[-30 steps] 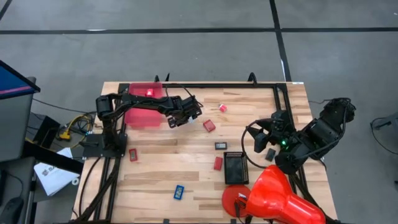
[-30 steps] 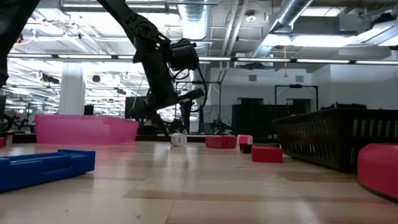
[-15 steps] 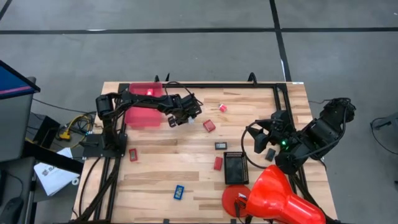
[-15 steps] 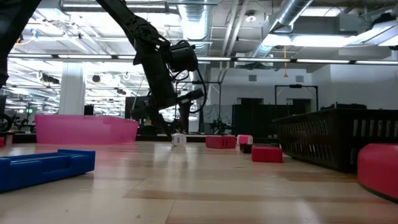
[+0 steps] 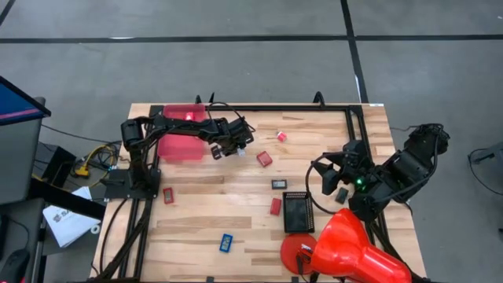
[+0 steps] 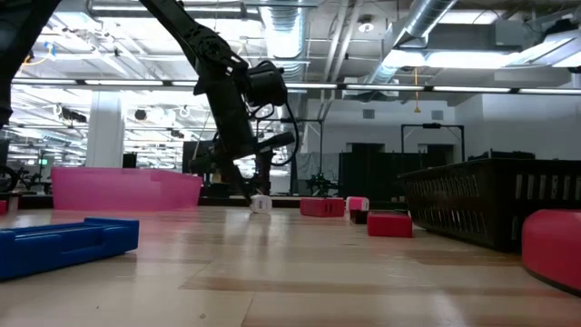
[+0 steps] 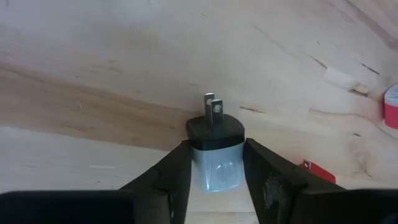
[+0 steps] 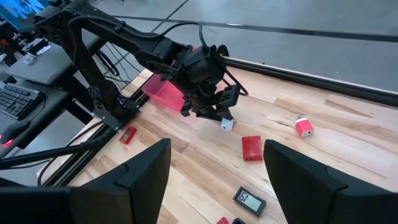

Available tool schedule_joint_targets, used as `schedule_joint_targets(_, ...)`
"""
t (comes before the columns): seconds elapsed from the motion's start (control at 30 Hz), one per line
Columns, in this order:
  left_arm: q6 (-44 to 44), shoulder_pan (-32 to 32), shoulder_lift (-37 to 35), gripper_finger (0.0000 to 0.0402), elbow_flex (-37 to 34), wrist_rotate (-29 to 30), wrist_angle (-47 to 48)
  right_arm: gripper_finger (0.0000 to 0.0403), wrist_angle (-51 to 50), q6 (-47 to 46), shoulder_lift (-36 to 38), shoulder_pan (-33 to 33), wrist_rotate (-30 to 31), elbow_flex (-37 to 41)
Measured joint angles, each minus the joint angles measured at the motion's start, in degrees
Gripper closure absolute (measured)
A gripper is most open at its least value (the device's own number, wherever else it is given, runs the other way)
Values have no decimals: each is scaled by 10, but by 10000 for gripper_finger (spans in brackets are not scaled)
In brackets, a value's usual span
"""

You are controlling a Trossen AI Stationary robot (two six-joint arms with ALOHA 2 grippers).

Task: Pick & Place Office items
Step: Put the white charger adapter into the pink bin

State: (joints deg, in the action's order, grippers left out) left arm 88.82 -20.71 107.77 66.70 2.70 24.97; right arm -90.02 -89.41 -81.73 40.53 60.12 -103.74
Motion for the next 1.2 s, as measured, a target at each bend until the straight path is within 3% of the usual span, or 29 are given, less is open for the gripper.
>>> schedule_joint_targets(0.3, 0, 0, 0, 318, 1, 0, -3, 152, 0, -1, 0, 0, 0, 0)
schedule_joint_targets(0.47, -29, 1, -1, 322, 1, -2, -10, 152, 0, -2, 0, 0, 0, 0)
schedule_joint_targets(0.63, -47, 1, 0, 294, 0, -10, -6, 152, 0, -2, 0, 0, 0, 0)
schedule_joint_targets(0.93, -56, 1, 5, 208, -1, -5, 6, 152, 0, -2, 0, 0, 0, 0)
schedule_joint_targets(1.2, -34, 6, 34, 204, 1, -21, 6, 152, 0, -2, 0, 0, -2, 0)
